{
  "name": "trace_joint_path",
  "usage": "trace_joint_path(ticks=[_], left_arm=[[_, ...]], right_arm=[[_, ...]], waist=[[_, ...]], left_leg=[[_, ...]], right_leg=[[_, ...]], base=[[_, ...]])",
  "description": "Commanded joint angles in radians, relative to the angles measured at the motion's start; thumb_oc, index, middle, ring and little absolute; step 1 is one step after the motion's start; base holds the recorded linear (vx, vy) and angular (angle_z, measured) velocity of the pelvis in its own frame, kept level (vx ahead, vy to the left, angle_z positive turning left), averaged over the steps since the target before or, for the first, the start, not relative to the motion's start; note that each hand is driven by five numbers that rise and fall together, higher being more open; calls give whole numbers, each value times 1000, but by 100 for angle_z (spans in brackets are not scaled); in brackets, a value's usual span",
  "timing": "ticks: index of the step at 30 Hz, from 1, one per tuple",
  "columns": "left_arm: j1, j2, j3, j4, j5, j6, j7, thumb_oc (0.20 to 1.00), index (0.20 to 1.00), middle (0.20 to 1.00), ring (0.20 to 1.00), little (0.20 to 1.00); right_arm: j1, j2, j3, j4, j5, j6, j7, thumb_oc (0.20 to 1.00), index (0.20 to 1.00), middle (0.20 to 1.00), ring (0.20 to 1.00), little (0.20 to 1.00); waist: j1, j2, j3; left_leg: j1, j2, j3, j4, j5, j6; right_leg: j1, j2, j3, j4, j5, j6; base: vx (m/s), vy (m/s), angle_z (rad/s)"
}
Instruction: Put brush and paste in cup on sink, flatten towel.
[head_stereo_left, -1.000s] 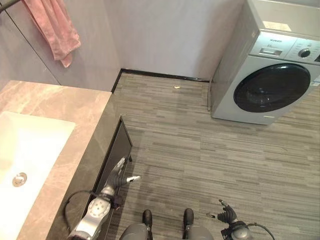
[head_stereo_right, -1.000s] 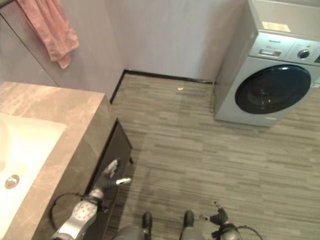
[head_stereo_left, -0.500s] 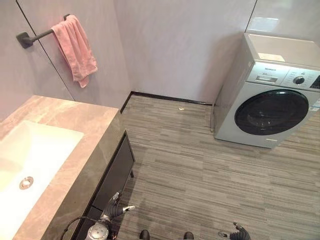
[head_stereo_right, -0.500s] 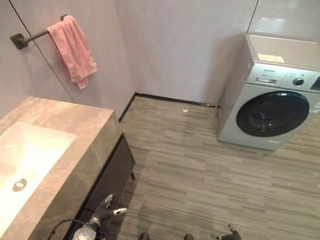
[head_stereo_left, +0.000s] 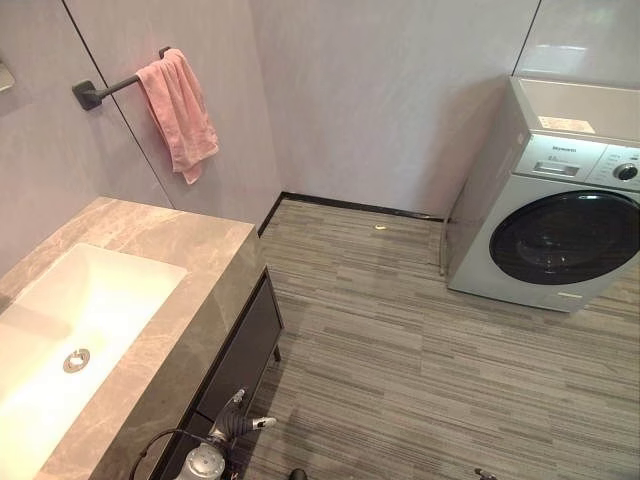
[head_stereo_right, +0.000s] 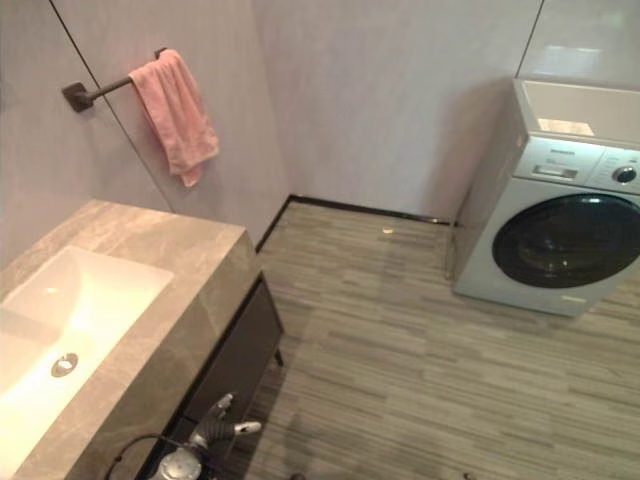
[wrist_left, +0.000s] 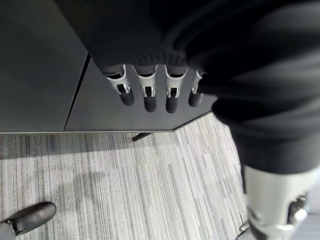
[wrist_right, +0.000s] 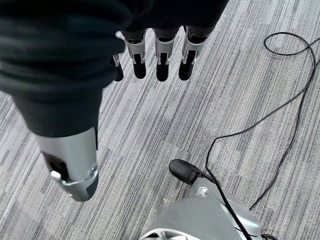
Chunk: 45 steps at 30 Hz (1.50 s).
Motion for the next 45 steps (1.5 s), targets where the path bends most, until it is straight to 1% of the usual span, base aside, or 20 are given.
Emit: trace_joint_path(ticks=[1, 5, 7, 8, 9, 16, 22, 23, 25, 28, 30, 31, 32, 33, 35, 37, 40, 42, 44, 45], left_arm=[[-57, 15, 65, 0, -13, -22, 4, 1000, 1000, 1000, 1000, 1000], [-51, 22, 72, -15, -21, -21, 4, 1000, 1000, 1000, 1000, 1000], [-55, 30, 73, -30, -21, -19, 5, 1000, 1000, 1000, 1000, 1000], [-59, 37, 77, -52, -29, -19, 8, 1000, 1000, 1000, 1000, 1000], [-61, 42, 79, -63, -32, -19, 8, 1000, 1000, 1000, 1000, 1000], [-67, 51, 78, -76, -8, -18, 16, 1000, 1000, 1000, 1000, 1000], [-60, 56, 73, -92, -2, -13, 1, 1000, 1000, 1000, 1000, 1000], [-43, 62, 88, -101, -1, -13, 0, 1000, 1000, 1000, 1000, 1000], [-37, 72, 98, -123, -8, -14, 5, 1000, 1000, 1000, 1000, 1000], [-31, 83, 96, -157, 0, -12, -2, 1000, 1000, 1000, 1000, 1000], [-33, 81, 103, -147, 1, -14, 6, 1000, 1000, 1000, 1000, 1000], [-35, 76, 108, -134, -1, -15, 10, 1000, 1000, 1000, 1000, 1000], [-41, 65, 107, -101, 2, -18, 13, 1000, 1000, 1000, 1000, 1000], [-42, 65, 107, -100, 2, -18, 13, 1000, 1000, 1000, 1000, 1000], [-55, 59, 106, -80, 4, -20, 19, 1000, 1000, 1000, 1000, 1000], [-68, 54, 111, -68, 3, -23, 30, 1000, 1000, 1000, 1000, 1000], [-70, 51, 103, -65, 5, -23, 31, 1000, 1000, 1000, 1000, 1000], [-69, 46, 93, -66, 9, -23, 31, 1000, 1000, 1000, 1000, 1000], [-70, 44, 86, -55, 3, -21, 26, 1000, 1000, 1000, 1000, 1000], [-67, 42, 85, -50, 0, -20, 25, 1000, 1000, 1000, 1000, 1000]], right_arm=[[-30, 0, 11, -4, 9, -8, -2, 1000, 1000, 1000, 1000, 1000], [-40, 0, 10, -16, 17, -12, 3, 1000, 1000, 1000, 1000, 1000], [-56, -4, 13, -28, 23, -11, 4, 1000, 1000, 1000, 1000, 1000], [-70, -7, 14, -34, 29, -15, 6, 1000, 1000, 1000, 1000, 1000], [-78, -11, 14, -36, 32, -14, 4, 1000, 1000, 1000, 1000, 1000], [-101, -26, 0, -21, 43, -12, 2, 1000, 1000, 1000, 1000, 1000], [-110, -26, -11, -25, 58, -11, 1, 1000, 1000, 1000, 1000, 1000], [-101, -17, -11, -40, 58, -13, 4, 1000, 1000, 1000, 1000, 1000], [-102, -15, -10, -73, 69, -15, 12, 1000, 1000, 1000, 1000, 1000], [-101, -20, 2, -109, 61, -17, 16, 1000, 1000, 1000, 1000, 1000], [-93, -20, 0, -127, 70, -23, 19, 1000, 1000, 1000, 1000, 1000], [-92, -20, -3, -124, 71, -22, 20, 1000, 1000, 1000, 1000, 1000], [-95, -21, 2, -111, 67, -22, 16, 1000, 1000, 1000, 1000, 1000], [-96, -21, 2, -111, 67, -22, 16, 1000, 1000, 1000, 1000, 1000], [-95, -12, 8, -103, 68, -21, 13, 1000, 1000, 1000, 1000, 1000], [-95, -1, 12, -99, 61, -17, 11, 1000, 1000, 1000, 1000, 1000], [-86, -1, 14, -101, 55, -16, 13, 1000, 1000, 1000, 1000, 1000], [-64, -9, 14, -84, 49, -16, 20, 1000, 1000, 1000, 1000, 1000], [-55, -22, 4, -69, 55, -16, 21, 1000, 1000, 1000, 1000, 1000], [-51, -28, 1, -62, 61, -17, 23, 1000, 1000, 1000, 1000, 1000]], waist=[[22, -64, 32], [21, -67, 50], [18, -69, 75], [19, -72, 105], [17, -71, 117], [20, -68, 149], [21, -58, 156], [9, -50, 160], [-10, -42, 178], [-18, -25, 192], [-35, -28, 189], [-35, -33, 189], [-39, -41, 191], [-39, -38, 191], [-51, -44, 193], [-56, -42, 192], [-67, -45, 187], [-77, -52, 160], [-81, -50, 147], [-79, -44, 144]], left_leg=[[-23, -57, -44, 107, -88, 10], [-41, -58, -36, 165, -113, 14], [-67, -64, -34, 229, -139, 16], [-104, -72, -26, 324, -179, 24], [-120, -72, -24, 358, -190, 28], [-160, -78, -10, 432, -238, 47], [-144, -96, 2, 424, -247, 65], [-110, -109, 6, 401, -244, 82], [-81, -128, 15, 367, -244, 103], [-48, -131, 30, 343, -243, 119], [-25, -142, 33, 315, -241, 118], [-14, -147, 44, 299, -247, 116], [3, -150, 49, 281, -263, 110], [5, -148, 48, 281, -264, 109], [31, -149, 30, 256, -264, 94], [66, -130, 18, 224, -262, 71], [95, -116, -6, 217, -263, 59], [124, -82, -40, 235, -259, 38], [110, -55, -56, 300, -218, 13], [85, -34, -55, 393, -179, -6]], right_leg=[[-18, -16, 31, 112, -80, 34], [-43, -16, 39, 179, -111, 27], [-77, -16, 48, 242, -132, 21], [-110, -19, 54, 317, -158, 17], [-126, -23, 54, 353, -169, 17], [-175, -37, 67, 425, -194, 22], [-182, -57, 93, 447, -176, 41], [-212, -73, 120, 518, -119, 61], [-280, -91, 174, 632, -25, 73], [-338, -86, 178, 703, -37, 60], [-367, -41, 173, 626, -62, 51], [-368, -55, 140, 551, -59, 51], [-381, -71, 101, 410, -22, 57], [-378, -68, 99, 405, -20, 57], [-403, -56, 125, 300, 26, 79], [-406, -71, 122, 200, 68, 97], [-404, -59, 148, 196, 84, 101], [-401, -31, 149, 233, 89, 78], [-374, -7, 123, 235, 66, 59], [-346, 13, 108, 233, 45, 40]], base=[[29, 7, -3], [-8, 13, -10], [-37, 28, -11], [-20, 40, -9], [-16, 45, -9], [11, 55, -5], [52, 108, -4], [49, 194, -3], [17, 224, -15], [49, 139, -30], [136, 68, -22], [212, -22, -19], [168, -40, -20], [192, -63, -23], [233, -62, -3], [329, -98, 18], [308, -112, 18], [427, -202, 40], [370, -209, 62], [369, -262, 65]])
